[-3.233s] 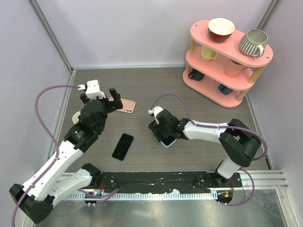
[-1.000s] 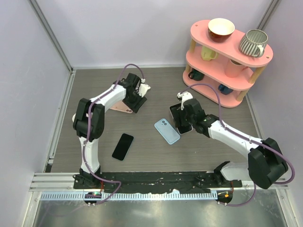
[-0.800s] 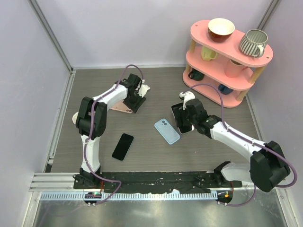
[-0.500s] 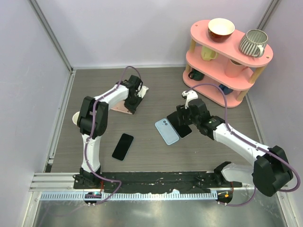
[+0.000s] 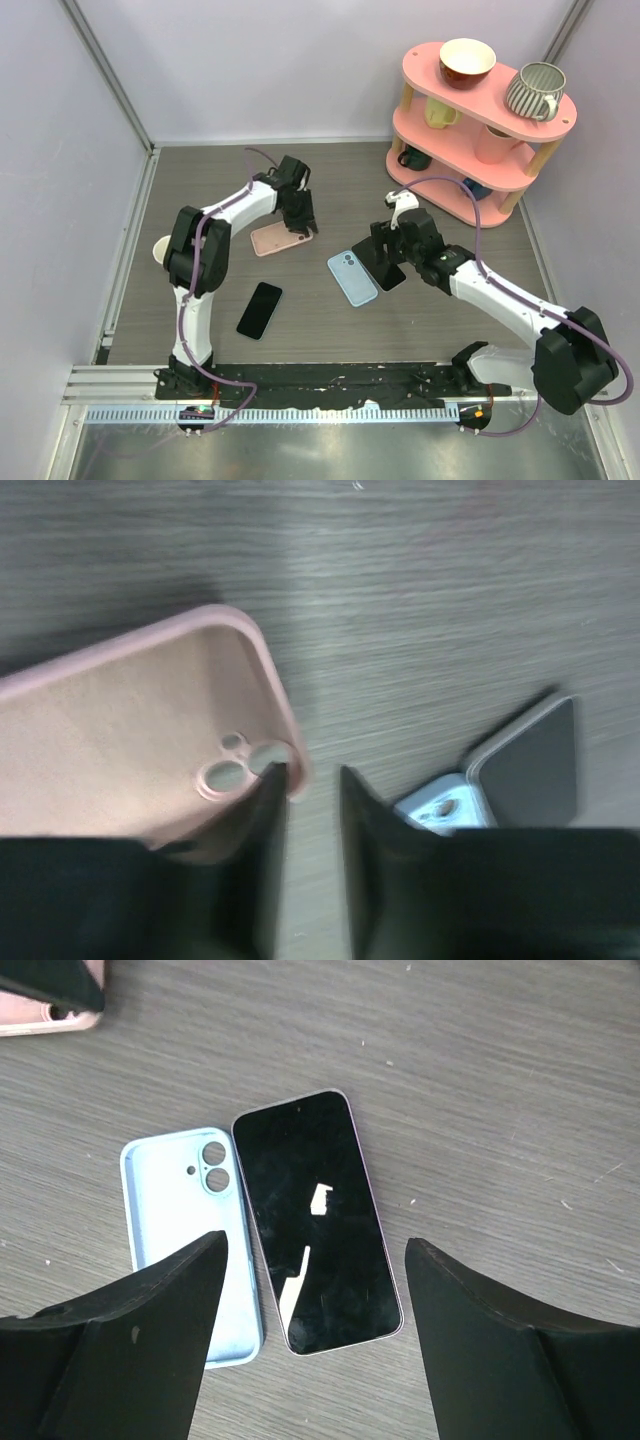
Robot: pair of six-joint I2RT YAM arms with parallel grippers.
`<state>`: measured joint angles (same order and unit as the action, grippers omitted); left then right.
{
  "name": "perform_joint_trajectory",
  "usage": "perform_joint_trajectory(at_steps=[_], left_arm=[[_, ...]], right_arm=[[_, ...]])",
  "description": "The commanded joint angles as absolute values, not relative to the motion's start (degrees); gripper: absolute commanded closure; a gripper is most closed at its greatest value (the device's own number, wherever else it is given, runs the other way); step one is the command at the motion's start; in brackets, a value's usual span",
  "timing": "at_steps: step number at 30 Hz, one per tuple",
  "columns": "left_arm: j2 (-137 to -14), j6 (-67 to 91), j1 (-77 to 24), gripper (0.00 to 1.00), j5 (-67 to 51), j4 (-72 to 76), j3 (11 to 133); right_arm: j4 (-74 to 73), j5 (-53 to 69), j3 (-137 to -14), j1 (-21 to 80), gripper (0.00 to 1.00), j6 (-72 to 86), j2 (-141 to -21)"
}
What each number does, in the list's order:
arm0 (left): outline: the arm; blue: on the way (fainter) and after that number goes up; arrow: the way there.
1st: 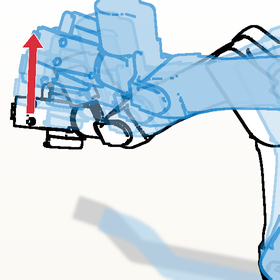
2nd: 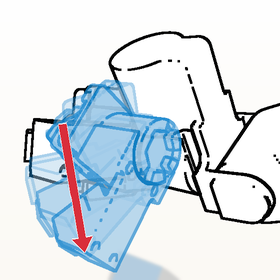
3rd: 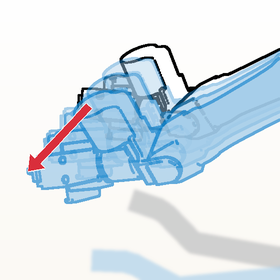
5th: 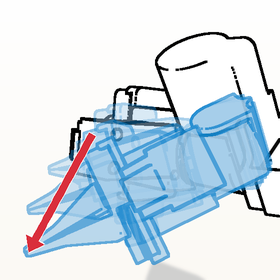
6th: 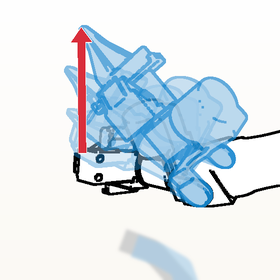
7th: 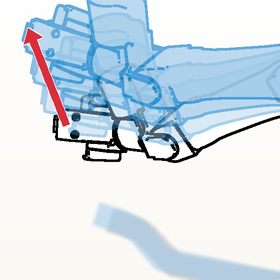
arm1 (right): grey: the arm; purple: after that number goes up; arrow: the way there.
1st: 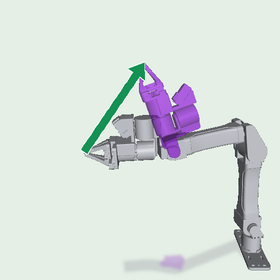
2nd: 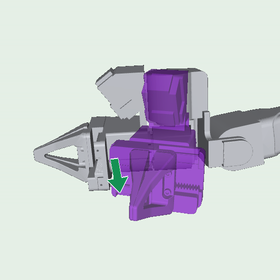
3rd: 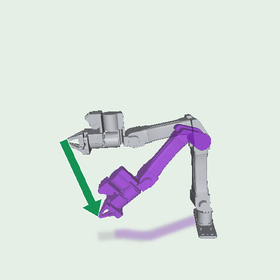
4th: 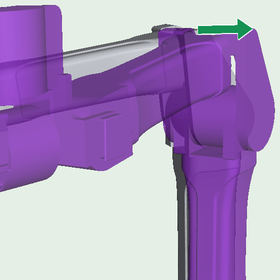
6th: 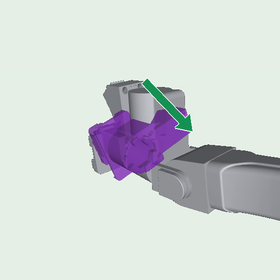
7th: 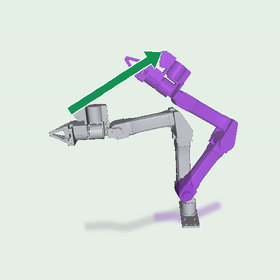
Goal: Put the phone into the phone case
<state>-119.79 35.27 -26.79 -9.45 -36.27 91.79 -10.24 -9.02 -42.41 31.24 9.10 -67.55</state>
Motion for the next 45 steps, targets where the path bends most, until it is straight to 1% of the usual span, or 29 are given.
perform_joint_trajectory(at_steps=[1, 2, 3, 4, 5, 7, 8, 12, 19, 23, 25, 27, 30, 34, 37, 38, 40, 45], left_arm=[[-115.31, 45.88, -27.95, 0.52, -11.87, -30.05, 92.88], [-115.23, 43.88, -27.95, 0.45, -11.34, -31.97, 93.6], [-114.88, 41.25, -27.86, 0.37, -10.99, -32.34, 94.3], [-114.26, 38.61, -27.69, 0.34, -9.25, -34.43, 96.22], [-114.0, 33.19, -27.42, 0.33, -8.27, -36.02, 97.46], [-113.38, 26.93, -25.59, 0.32, -6.95, -39.53, 100.44], [-112.94, 20.02, -24.79, 0.32, -6.33, -40.42, 101.07], [-114.69, 6.47, -21.45, 0.29, -1.68, -46.66, 104.14], [-120.14, -6.48, -20.39, 0.31, -5.27, -54.22, 107.49], [-121.46, -9.92, -20.39, 0.33, -5.36, -53.09, 106.35], [-123.13, -11.42, -20.48, 0.35, -7.55, -53.61, 106.7], [-124.36, -12.13, -20.48, 0.37, -8.87, -54.57, 107.14], [-126.21, -12.04, -20.92, 0.37, -8.18, -55.28, 107.14], [-127.44, -12.22, -21.09, 0.38, -4.67, -54.49, 106.17], [-127.88, -11.78, -21.18, 0.4, -3.52, -53.97, 105.56], [-127.97, -10.91, -21.18, 0.43, -2.65, -53.53, 105.3], [-127.62, -10.63, -21.18, 0.45, -1.41, -51.6, 103.81], [-126.92, -11.51, -21.18, 0.47, -0.96, -48.88, 101.43]], right_arm=[[-9.14, -8.79, -43.33, 30.94, 0.2, 10.55, -69.61], [-9.23, -9.4, -43.42, 30.94, 0.17, 10.29, -69.87], [-9.4, -9.67, -43.68, 30.94, 0.16, 10.02, -69.96], [-9.67, -10.63, -43.86, 30.94, 0.16, 9.58, -70.05], [-10.19, -11.07, -44.12, 30.94, 0.15, 9.41, -69.96], [-10.28, -11.69, -44.12, 30.85, 0.15, 9.06, -69.44], [-10.28, -11.78, -44.03, 30.85, 0.15, 9.05, -69.09], [-10.02, -12.3, -43.33, 30.76, 0.15, 9.05, -67.77], [-9.84, -12.3, -44.65, 30.5, 0.15, 7.3, -69.43], [-10.55, -12.83, -45.79, 30.59, 0.15, 6.15, -69.17], [-10.63, -13.09, -45.7, 30.59, 0.15, 5.71, -68.65], [-10.72, -13.09, -45.44, 30.5, 0.15, 5.45, -68.64], [-10.63, -13.53, -45.26, 30.59, 0.15, 5.27, -68.99], [-10.2, -14.59, -45.09, 30.5, 0.15, 5.1, -69.26], [-9.76, -16.6, -45.0, 30.15, 0.14, 3.61, -70.22], [-9.76, -17.22, -45.26, 29.89, 0.14, 2.3, -70.66], [-9.58, -19.15, -45.7, 29.71, 0.14, 1.15, -72.24], [-9.14, -17.67, -45.97, 29.0, 0.14, 0.88, -72.95]])
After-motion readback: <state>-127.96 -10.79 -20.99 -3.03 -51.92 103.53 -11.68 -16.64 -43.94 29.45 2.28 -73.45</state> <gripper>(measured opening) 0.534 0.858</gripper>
